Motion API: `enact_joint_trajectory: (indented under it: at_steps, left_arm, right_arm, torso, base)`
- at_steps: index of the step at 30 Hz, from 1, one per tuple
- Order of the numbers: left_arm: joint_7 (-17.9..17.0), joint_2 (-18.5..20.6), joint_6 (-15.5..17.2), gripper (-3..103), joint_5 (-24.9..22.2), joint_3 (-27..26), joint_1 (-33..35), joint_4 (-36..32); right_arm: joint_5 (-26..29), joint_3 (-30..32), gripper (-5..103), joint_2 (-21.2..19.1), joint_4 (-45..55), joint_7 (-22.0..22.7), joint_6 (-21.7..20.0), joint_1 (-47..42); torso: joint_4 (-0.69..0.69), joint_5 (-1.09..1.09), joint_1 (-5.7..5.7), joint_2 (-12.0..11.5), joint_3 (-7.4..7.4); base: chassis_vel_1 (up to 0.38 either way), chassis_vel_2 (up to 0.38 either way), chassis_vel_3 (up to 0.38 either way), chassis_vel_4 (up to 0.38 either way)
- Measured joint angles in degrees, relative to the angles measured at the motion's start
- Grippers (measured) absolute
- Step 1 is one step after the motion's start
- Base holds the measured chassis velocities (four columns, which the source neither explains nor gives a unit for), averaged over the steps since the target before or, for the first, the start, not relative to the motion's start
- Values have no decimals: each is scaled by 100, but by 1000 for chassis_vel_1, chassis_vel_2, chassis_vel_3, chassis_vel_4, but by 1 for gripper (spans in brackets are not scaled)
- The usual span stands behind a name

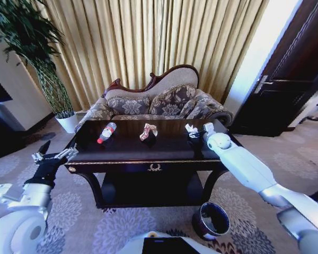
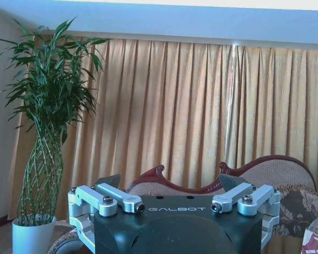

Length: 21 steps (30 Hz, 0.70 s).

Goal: Move to the front of the table and place the trash on the table into the trash bin.

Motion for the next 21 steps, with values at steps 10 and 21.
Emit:
enact_joint_trajectory:
  at_steps: [10,21]
  left_arm:
    - [-2,14,-22,100,-2,-7,5,0]
    - [-3,6,-45,100,-7,-6,12,0]
  right_arm:
    - [-15,21,65,6,43,-157,5,-37]
    - [-16,82,28,-17,145,-175,19,-131]
  torso:
    - [0,0,0,0,0]
    - [0,0,0,0,0]
  base:
    - [0,0,0,0]
    - [0,0,0,0]
